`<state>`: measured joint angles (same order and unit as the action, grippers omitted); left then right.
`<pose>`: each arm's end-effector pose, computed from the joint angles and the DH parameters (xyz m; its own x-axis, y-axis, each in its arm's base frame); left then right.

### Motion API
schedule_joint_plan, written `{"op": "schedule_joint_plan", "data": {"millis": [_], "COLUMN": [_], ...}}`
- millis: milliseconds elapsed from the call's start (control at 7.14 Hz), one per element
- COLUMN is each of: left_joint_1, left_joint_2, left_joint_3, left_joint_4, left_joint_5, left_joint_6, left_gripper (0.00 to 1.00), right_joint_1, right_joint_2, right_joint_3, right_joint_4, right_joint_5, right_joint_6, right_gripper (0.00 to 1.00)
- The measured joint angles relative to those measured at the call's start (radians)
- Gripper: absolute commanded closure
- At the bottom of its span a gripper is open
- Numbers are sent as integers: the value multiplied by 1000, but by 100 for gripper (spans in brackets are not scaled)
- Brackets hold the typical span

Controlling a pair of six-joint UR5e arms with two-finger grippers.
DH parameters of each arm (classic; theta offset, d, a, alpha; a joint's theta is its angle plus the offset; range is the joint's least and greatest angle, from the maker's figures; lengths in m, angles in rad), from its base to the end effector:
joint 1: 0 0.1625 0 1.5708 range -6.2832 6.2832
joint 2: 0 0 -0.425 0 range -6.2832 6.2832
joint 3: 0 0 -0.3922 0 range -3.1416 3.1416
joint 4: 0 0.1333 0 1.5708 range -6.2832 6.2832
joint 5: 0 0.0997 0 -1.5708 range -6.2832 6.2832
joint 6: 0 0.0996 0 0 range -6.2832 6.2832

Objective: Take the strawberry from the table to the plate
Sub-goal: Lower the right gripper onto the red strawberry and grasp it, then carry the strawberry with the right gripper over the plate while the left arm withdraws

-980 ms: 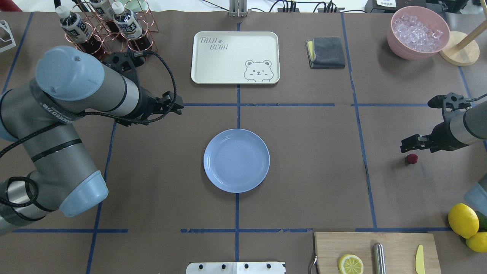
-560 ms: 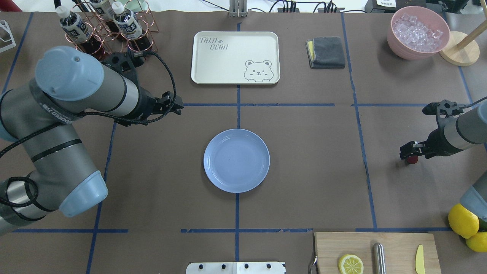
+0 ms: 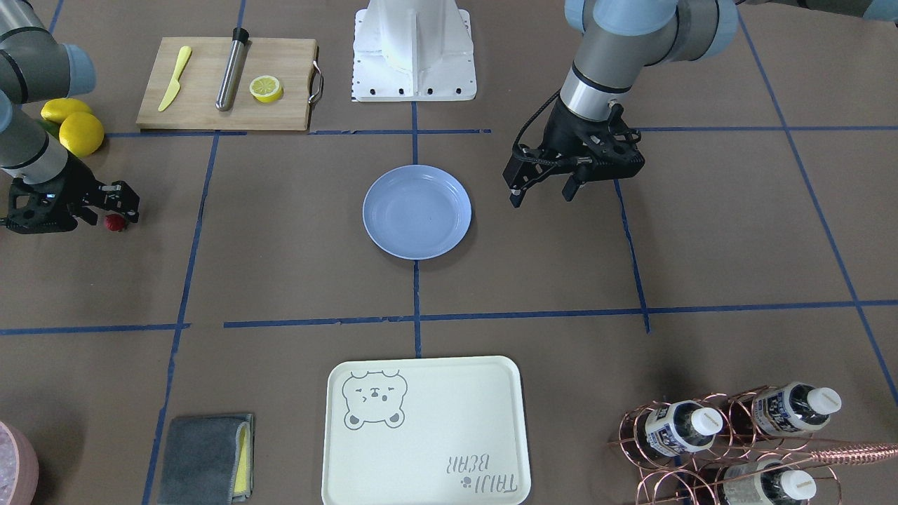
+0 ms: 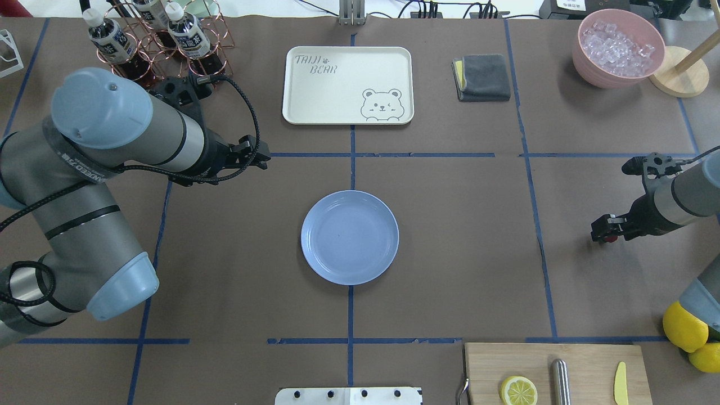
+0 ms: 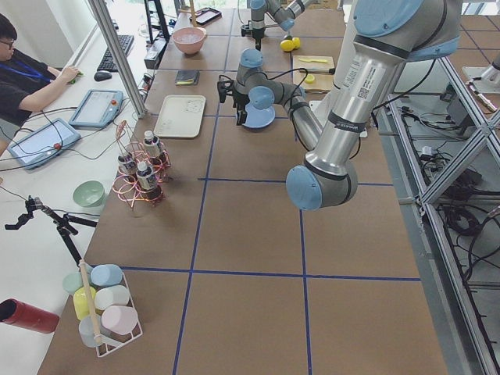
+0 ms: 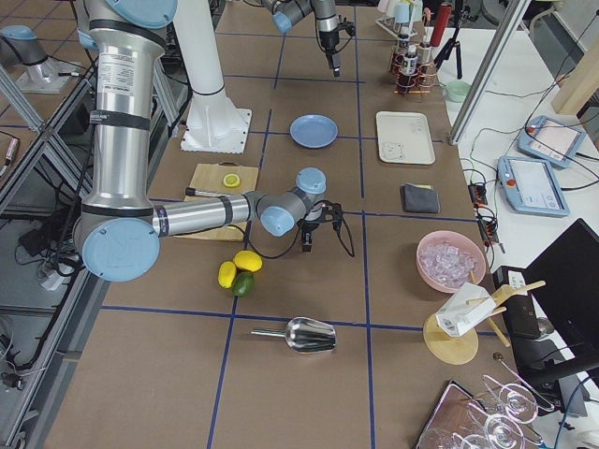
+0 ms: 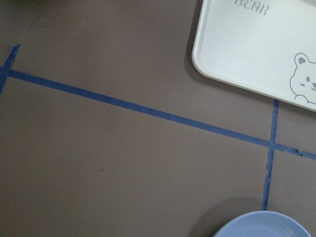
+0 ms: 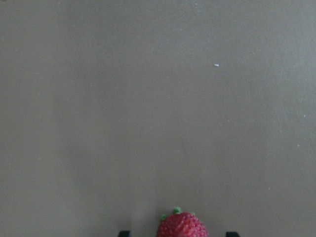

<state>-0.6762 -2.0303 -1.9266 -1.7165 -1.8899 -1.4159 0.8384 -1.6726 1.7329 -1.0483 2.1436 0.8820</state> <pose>0.3979 -0.4501 0.2303 0.5021 -0.2150 -0.8377 0.3200 0.9460 -0.0510 -0.2604 -0.4082 0.5767 0.7014 -0.0189 0.7125 0.0264 0.9997 0.0005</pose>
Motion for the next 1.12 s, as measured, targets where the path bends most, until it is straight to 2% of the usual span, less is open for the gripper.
{"op": "schedule_joint_plan", "data": {"millis": [140, 280, 840, 1120], "left_joint_1": [0, 0, -35, -117], "left_joint_2": [0, -1, 3, 12], "left_joint_3": [0, 1, -3, -24], "left_joint_4": [0, -1, 3, 66], "left_joint_5": [0, 0, 0, -12], "left_joint_6": [0, 0, 11, 148], "left_gripper": [0, 0, 0, 0], "right_joint_1": [0, 0, 19, 34], "right_joint_2": [0, 0, 0, 46], "right_joint_3": [0, 0, 56, 134], "right_joint_4": [0, 0, -2, -58], "right_joint_5": [0, -3, -10, 2], "right_joint_6": [0, -1, -9, 7], "right_gripper": [91, 100, 100, 100]}}
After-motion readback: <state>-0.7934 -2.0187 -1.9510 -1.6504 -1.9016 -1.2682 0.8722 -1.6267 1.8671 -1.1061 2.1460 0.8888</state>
